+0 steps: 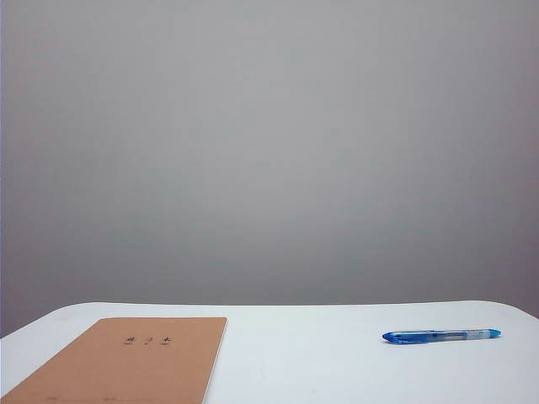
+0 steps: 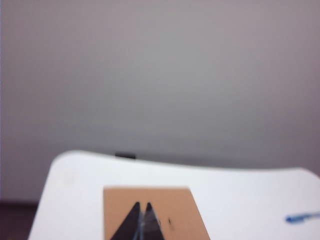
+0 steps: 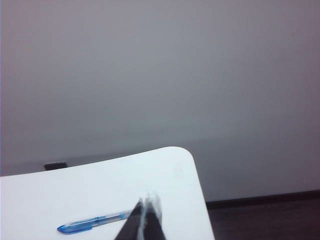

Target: Pick up a pen on the table and place it on the notebook.

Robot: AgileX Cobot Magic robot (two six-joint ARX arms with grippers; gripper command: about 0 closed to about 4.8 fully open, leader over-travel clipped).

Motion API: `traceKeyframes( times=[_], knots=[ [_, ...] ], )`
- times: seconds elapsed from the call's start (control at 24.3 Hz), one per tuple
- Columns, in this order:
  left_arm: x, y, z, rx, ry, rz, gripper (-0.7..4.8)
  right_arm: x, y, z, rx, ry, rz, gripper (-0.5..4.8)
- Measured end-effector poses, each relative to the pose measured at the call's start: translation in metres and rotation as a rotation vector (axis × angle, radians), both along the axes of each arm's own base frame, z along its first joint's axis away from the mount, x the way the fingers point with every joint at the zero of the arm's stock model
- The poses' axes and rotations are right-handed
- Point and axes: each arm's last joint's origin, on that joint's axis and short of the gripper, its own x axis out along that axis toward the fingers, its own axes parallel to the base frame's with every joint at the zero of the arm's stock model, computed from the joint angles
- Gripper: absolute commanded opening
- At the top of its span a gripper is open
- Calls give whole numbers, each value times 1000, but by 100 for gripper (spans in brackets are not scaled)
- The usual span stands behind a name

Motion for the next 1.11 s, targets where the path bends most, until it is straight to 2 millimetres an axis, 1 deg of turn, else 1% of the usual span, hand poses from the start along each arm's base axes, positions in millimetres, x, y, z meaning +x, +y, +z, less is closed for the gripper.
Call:
traceKeyframes(
  times=[0.08, 0.16, 0.21, 0.25, 0.29, 0.33, 0.37, 0.41, 0.45, 0.49, 0.58, 0.62, 0.66, 0.7, 0.82, 0.86, 0.9, 0.99, 1.11],
  knots=[
    [16, -2, 19, 14, 58, -73, -5, 8, 1, 12, 3, -20, -7, -2],
    [31, -3, 38, 29, 80, -126, -5, 15, 2, 25, 7, -52, -8, -2],
    [47, -4, 57, 28, 93, -162, -5, 25, 3, 44, 9, -72, -8, -2],
    [55, -5, 65, 25, 98, -179, -5, 31, 4, 53, 6, -74, -8, -1],
    [68, -6, 79, 31, 109, -215, -5, 45, 6, 68, -15, -61, -7, -1],
    [75, -6, 87, 39, 105, -231, -5, 52, 7, 74, -28, -57, -8, -1],
    [89, -7, 101, 71, 91, -258, -5, 67, 9, 83, -80, -24, -2, -2],
    [93, -7, 105, 90, 88, -270, -5, 75, 11, 88, -114, -7, 6, -1],
    [100, -8, 112, 133, 76, -300, -5, 94, 14, 101, -203, 8, 41, -1],
    [104, -8, 115, 154, 67, -314, -5, 105, 15, 108, -259, 11, 66, -1],
    [119, -10, 121, 216, 49, -399, -5, 142, 20, 122, -418, 22, 177, -1],
    [122, -10, 123, 223, 43, -421, -5, 153, 20, 125, -441, 24, 202, -1],
    [129, -11, 124, 226, 42, -448, -5, 175, 20, 128, -465, 44, 265, -1],
    [137, -12, 124, 222, 49, -478, -5, 192, 21, 128, -485, 73, 323, -1],
    [150, -17, 115, 212, 78, -553, -5, 228, 20, 124, -509, 166, 437, -1],
    [155, -23, 108, 224, 93, -595, -5, 248, 19, 115, -519, 259, 477, -1],
    [157, -27, 105, 241, 95, -615, -5, 258, 17, 108, -526, 310, 490, -1],
    [164, -43, 94, 300, 94, -688, -5, 289, 12, 86, -535, 435, 546, -1],
    [167, -65, 82, 345, 153, -684, -5, 318, 4, 65, -533, 466, 601, -1]
  ],
)
